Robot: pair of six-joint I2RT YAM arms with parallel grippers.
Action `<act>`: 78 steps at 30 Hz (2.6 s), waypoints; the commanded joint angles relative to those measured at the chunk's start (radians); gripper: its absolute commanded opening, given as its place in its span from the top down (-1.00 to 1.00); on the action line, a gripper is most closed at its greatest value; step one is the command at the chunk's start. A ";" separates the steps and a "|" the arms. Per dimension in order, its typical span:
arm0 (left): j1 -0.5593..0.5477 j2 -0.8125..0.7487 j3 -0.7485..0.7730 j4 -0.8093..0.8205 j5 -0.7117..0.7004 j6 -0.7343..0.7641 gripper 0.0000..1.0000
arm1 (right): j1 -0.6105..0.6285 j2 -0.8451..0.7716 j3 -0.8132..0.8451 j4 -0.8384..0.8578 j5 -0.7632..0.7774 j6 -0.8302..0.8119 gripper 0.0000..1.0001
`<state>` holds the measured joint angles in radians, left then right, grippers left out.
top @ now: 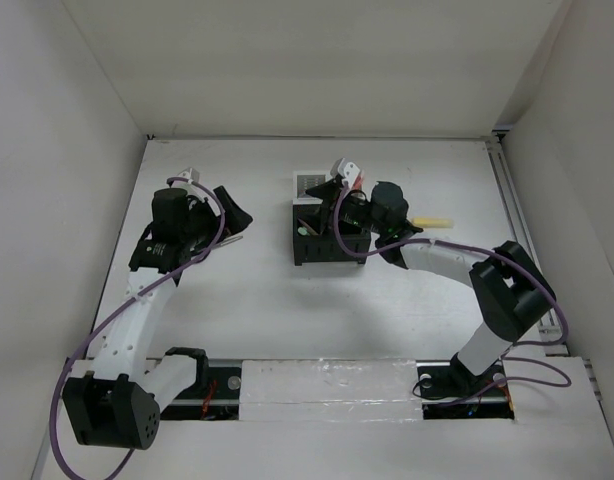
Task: Sort the stationery into containers
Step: Place the pen in the storage box, then pick up the pen from the center of the board.
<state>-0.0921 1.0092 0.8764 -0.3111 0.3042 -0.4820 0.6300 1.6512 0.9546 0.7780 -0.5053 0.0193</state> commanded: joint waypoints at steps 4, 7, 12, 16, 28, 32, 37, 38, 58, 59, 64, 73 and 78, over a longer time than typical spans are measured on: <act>0.000 -0.024 -0.007 0.037 0.024 0.017 -1.00 | -0.009 -0.047 0.041 0.032 0.022 -0.016 -0.61; 0.000 -0.024 -0.007 0.037 0.024 0.017 -1.00 | -0.009 -0.067 0.041 0.010 0.042 -0.027 -0.61; 0.000 -0.044 -0.007 0.027 0.000 0.017 -1.00 | -0.030 -0.193 -0.013 -0.057 0.236 0.003 -0.71; 0.000 -0.066 -0.007 0.017 -0.069 0.008 -1.00 | -0.053 -0.286 0.031 -0.311 0.624 0.077 -1.00; 0.000 -0.119 -0.016 -0.003 -0.146 -0.010 -1.00 | -0.415 -0.192 0.297 -1.205 1.053 0.636 -1.00; 0.000 -0.129 -0.016 -0.003 -0.146 -0.010 -1.00 | -0.487 -0.168 0.268 -1.204 1.021 0.717 -1.00; 0.000 -0.129 -0.016 -0.003 -0.137 -0.010 -1.00 | -0.590 -0.068 0.268 -1.253 0.966 0.855 -0.96; 0.000 -0.129 -0.016 -0.003 -0.137 -0.010 -1.00 | -0.590 -0.056 0.268 -1.263 0.965 0.855 -0.94; -0.063 -0.172 -0.036 0.024 -0.102 0.011 -1.00 | -0.645 -0.065 0.222 -1.139 0.881 0.663 -0.94; -0.063 -0.184 -0.036 0.024 -0.102 0.002 -1.00 | -0.654 -0.044 0.237 -1.151 0.872 0.663 -0.94; -0.063 -0.193 -0.036 0.033 -0.102 0.002 -1.00 | -0.664 0.088 0.271 -1.151 0.847 0.685 -0.79; -0.063 -0.184 -0.036 0.024 -0.102 0.002 -1.00 | -0.673 0.203 0.271 -1.119 0.823 0.696 -0.50; -0.063 -0.184 -0.036 0.024 -0.093 0.011 -1.00 | -0.693 0.254 0.312 -1.146 0.783 0.696 -0.42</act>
<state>-0.1555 0.8299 0.8425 -0.3161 0.2062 -0.4862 -0.0437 1.8854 1.2240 -0.3843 0.3092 0.7071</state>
